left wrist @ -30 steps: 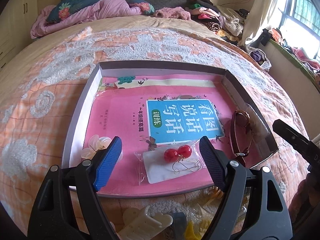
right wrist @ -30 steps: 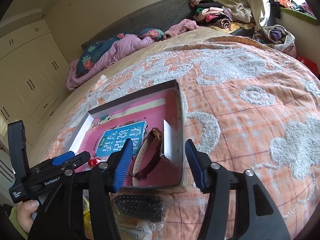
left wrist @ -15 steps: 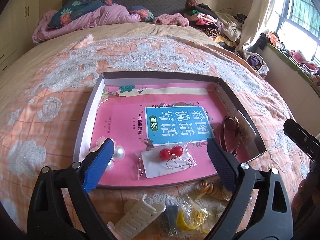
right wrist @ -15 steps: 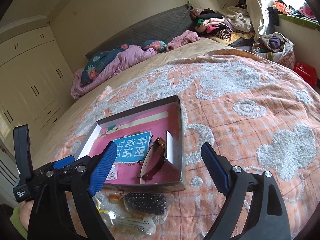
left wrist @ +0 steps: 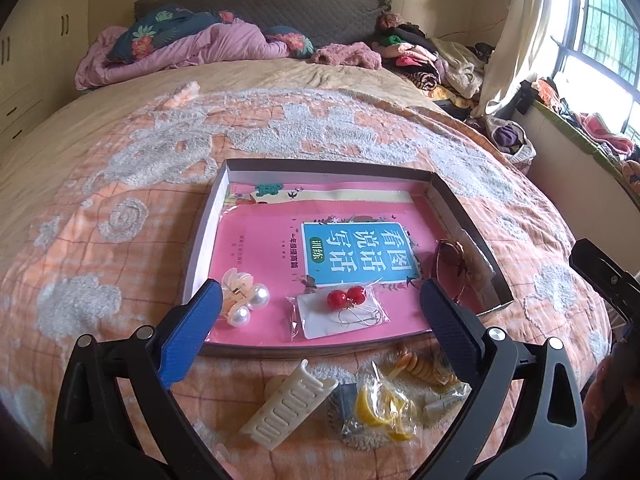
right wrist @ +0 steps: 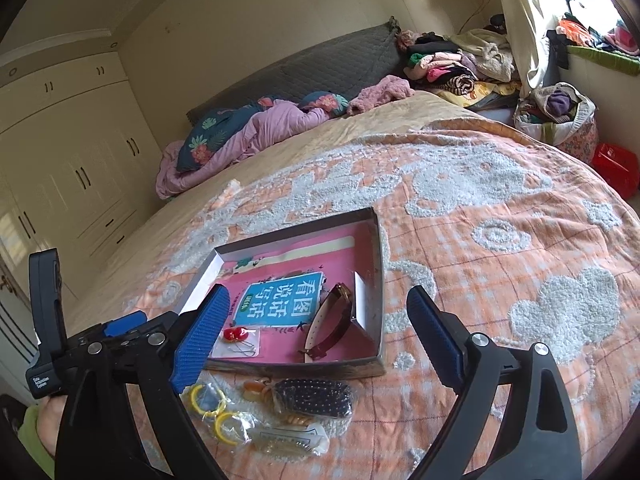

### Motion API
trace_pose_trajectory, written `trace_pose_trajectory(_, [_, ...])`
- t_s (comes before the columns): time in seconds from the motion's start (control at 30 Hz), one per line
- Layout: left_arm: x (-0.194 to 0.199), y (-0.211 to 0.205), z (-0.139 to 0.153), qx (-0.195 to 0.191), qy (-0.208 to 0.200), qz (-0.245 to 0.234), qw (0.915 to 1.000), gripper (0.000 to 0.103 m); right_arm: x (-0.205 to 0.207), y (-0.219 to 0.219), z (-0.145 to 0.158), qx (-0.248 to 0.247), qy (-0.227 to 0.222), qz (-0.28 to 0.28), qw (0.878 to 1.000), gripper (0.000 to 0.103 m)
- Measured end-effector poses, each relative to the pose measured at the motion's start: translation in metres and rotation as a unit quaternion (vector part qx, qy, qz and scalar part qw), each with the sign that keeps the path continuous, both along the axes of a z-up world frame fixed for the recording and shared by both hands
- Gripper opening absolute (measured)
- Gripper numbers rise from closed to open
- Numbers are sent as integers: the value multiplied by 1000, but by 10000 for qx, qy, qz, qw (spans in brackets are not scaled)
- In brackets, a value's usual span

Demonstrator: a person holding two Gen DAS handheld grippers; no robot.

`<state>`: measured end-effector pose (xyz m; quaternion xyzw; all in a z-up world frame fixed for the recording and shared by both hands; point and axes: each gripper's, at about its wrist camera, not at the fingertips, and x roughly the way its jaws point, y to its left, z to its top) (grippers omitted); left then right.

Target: Organize jewelry

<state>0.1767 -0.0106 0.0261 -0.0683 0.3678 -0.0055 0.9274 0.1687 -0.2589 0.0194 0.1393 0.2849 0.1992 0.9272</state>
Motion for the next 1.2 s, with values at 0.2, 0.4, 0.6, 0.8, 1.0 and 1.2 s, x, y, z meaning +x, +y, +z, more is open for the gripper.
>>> trace_pose_trajectory(0.2, [-12, 5, 6, 7, -63, 60, 10000, 93, -8, 2, 8, -49, -84, 85, 9999, 90])
trace_pose_trajectory(0.4, [-24, 12, 10, -27, -97, 114, 9999, 93, -17, 7, 11, -118, -103, 181, 9997, 90])
trace_pose_trajectory(0.6, [-33, 18, 7, -17, -63, 167, 9998, 93, -23, 11, 10, -198, -42, 308, 9993, 90])
trace_pose_trajectory(0.8, [-43, 25, -1, 17, 39, 224, 9997, 93, -29, 15, 6, -286, 13, 418, 9987, 90])
trace_pose_trajectory(1.0, [-52, 31, -11, 49, 159, 296, 9994, 93, -35, 21, 2, -379, 69, 544, 9978, 90])
trace_pose_trajectory(1.2, [-59, 39, -20, 122, 286, 352, 9989, 93, -41, 33, -5, -511, 149, 759, 9957, 90])
